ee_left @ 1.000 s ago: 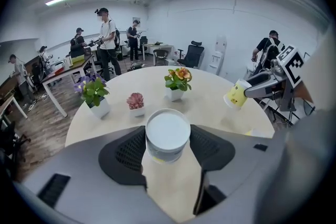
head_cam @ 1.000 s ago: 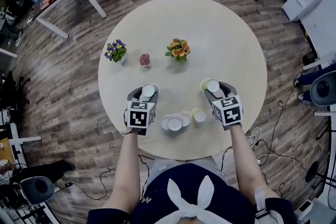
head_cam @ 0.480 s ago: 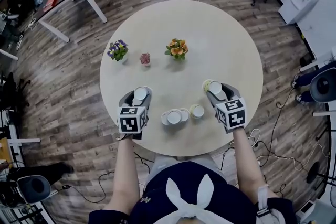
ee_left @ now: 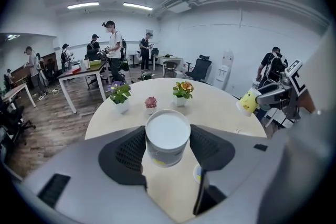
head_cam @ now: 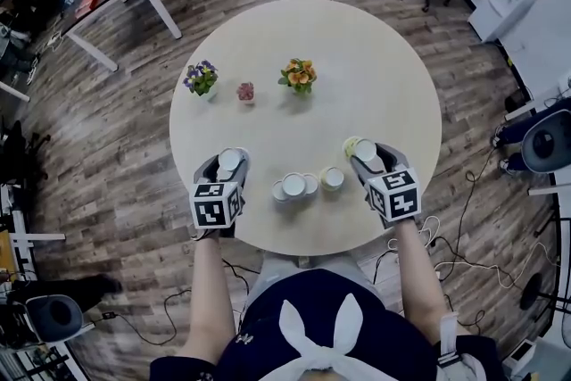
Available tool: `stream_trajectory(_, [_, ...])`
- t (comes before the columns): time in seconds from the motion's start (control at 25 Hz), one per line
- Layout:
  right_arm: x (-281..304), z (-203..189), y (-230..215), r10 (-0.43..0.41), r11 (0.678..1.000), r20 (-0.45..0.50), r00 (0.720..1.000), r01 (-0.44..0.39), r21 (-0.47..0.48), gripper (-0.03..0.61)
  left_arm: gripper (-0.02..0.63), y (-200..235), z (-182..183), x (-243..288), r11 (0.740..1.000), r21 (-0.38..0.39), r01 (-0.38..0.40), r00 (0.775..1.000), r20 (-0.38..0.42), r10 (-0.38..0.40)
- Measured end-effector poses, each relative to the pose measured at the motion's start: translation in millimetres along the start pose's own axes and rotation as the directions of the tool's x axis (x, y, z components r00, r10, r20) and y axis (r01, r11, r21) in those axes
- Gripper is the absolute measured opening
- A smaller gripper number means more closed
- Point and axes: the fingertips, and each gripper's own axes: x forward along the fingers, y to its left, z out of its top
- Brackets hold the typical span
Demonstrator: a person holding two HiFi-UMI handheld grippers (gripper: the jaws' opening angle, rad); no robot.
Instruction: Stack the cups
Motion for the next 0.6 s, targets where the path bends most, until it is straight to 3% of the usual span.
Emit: stream_trajectory(0.6, [4, -24, 51, 0.113, 0.992, -0.058, 0.992, -0.117, -0.056, 0.258, 0.273, -4, -17, -21, 1.0, -0.005, -0.012, 1.0, 0.002, 0.012])
